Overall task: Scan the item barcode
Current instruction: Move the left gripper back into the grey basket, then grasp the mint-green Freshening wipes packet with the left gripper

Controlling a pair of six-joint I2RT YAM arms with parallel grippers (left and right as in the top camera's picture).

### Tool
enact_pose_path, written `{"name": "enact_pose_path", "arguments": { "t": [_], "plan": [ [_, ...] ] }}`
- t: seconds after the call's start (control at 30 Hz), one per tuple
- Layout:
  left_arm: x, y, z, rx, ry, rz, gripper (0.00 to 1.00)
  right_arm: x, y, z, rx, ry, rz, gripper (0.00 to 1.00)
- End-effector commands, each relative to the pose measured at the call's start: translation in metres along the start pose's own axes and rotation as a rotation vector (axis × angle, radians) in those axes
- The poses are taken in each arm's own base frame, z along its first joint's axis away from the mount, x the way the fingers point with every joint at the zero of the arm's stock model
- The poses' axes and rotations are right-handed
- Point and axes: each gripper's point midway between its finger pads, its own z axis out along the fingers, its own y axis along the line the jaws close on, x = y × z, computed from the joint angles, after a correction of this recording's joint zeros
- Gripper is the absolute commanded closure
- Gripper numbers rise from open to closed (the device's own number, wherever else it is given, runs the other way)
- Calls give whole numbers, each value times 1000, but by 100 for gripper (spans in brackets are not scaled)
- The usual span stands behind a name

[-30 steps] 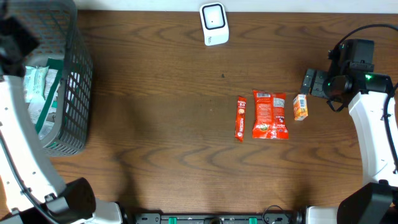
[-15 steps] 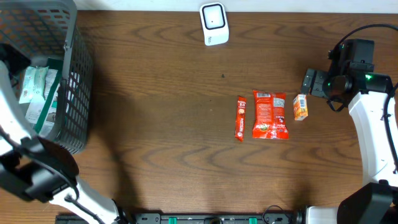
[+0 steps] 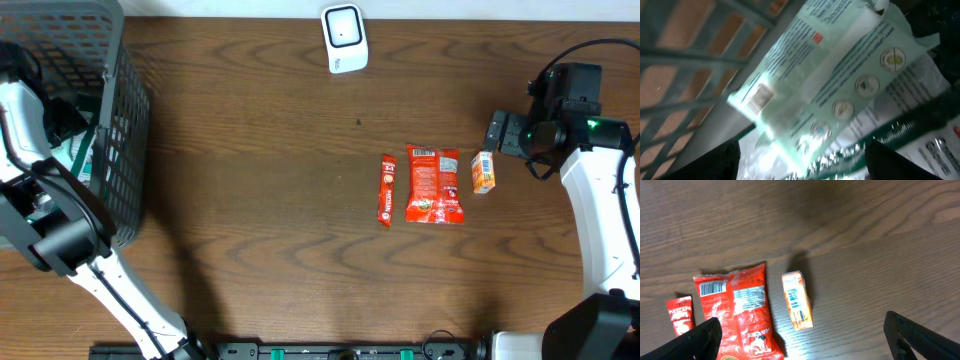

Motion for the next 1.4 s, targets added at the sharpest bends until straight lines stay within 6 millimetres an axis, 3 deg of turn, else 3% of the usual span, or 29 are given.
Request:
{"name": "enact_pose_path", "arguments": {
  "t": [0.0,0.37,0.7,0.8,0.97,1.07,1.2,1.3,1.37],
  "plan": [
    [-4,-2,3,2,-16,52,20,-4,-1,-4,-3,-13,20,1],
    [-8,-9,31,3,-26,107,20,-4,-1,-4,-2,-13,20,1],
    [2,-14,60,0,18,116,22,-4,-1,-4,-3,-13,20,1],
    [1,-14,59,0,17,115,36,-4,-1,-4,-3,-13,20,1],
    [-2,-14,55,0,7,113,75,-4,-1,-4,-3,-13,20,1],
    [-7,-11,41,1,-16,107,90,-4,-1,-4,-2,-13,20,1],
    [-21,-5,7,7,-82,74,92,-4,-1,-4,-2,-13,20,1],
    [-36,4,-43,16,-173,26,92,-4,-1,-4,-2,-13,20,1],
    [-46,13,-88,33,-259,-54,92,-4,-1,-4,-3,-13,20,1]
  ]
}}
